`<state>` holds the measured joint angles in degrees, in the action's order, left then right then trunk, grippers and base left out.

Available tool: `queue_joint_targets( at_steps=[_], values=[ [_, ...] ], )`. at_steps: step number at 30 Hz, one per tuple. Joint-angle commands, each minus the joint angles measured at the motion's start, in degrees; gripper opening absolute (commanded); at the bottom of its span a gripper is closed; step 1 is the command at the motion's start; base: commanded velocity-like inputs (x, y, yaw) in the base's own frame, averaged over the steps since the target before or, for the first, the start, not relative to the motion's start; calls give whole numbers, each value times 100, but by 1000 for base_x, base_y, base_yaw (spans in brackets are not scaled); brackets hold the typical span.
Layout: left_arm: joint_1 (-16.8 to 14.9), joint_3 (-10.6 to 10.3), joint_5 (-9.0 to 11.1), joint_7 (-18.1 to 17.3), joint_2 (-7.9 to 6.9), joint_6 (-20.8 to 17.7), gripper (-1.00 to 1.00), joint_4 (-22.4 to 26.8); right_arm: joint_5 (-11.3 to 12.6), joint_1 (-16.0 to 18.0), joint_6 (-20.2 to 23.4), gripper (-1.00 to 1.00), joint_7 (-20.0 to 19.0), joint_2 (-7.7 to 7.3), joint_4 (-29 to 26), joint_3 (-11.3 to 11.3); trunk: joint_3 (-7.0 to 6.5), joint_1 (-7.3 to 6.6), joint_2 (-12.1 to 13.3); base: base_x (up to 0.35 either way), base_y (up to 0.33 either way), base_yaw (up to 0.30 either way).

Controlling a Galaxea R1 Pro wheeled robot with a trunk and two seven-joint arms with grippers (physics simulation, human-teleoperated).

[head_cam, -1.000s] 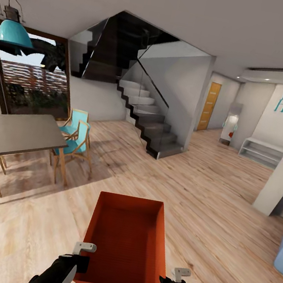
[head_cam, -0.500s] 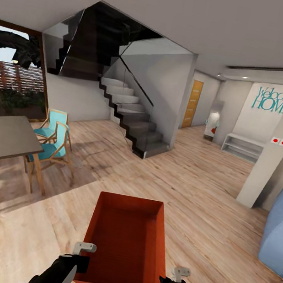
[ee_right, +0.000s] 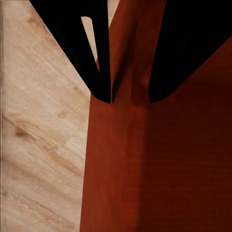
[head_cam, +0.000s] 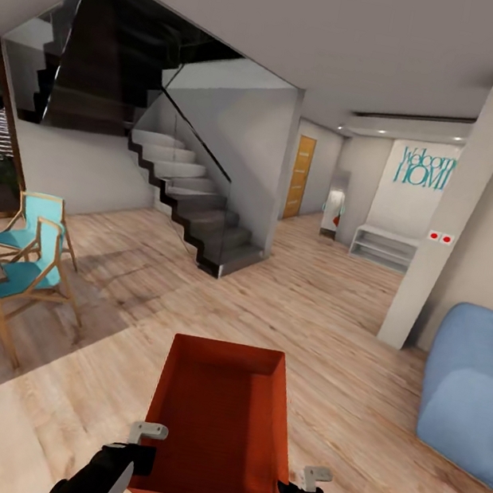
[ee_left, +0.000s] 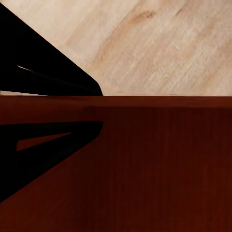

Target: Move the two storage containers from the living room to the garage. In the garage, place one container on the floor and stack the other container on top of it (either order is fine).

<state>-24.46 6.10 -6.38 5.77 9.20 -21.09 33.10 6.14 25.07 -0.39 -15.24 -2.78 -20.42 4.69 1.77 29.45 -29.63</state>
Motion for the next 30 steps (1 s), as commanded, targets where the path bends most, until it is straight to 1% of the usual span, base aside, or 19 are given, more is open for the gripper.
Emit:
queue_joint_targets(
  at_steps=[1, 11, 18, 22, 30],
  values=[
    [-2, 49, -135, 12, 10, -36, -100, 21, 71, 6, -5, -100, -6, -3, 3, 41, 8, 6, -11, 323, 0, -271],
    [0, 66, -135, -23, -13, -24, -100, 28, 71, 6, -5, -100, -6, -3, 3, 41, -26, 6, -11, 323, 0, -271],
    [2, 117, -135, -23, -32, -26, -100, 27, 71, 6, -5, -100, 1, -3, 3, 41, -49, 6, -11, 324, 0, -265],
    [3, 122, -135, -23, -32, -26, -100, 30, 70, 6, -5, -100, 3, -3, 3, 41, -54, 6, -11, 325, 0, -91],
    [0, 167, -135, -21, -33, -26, -100, 30, 71, 6, -5, -100, 3, -3, 3, 41, -55, 6, -11, 327, 0, -10]
  ],
)
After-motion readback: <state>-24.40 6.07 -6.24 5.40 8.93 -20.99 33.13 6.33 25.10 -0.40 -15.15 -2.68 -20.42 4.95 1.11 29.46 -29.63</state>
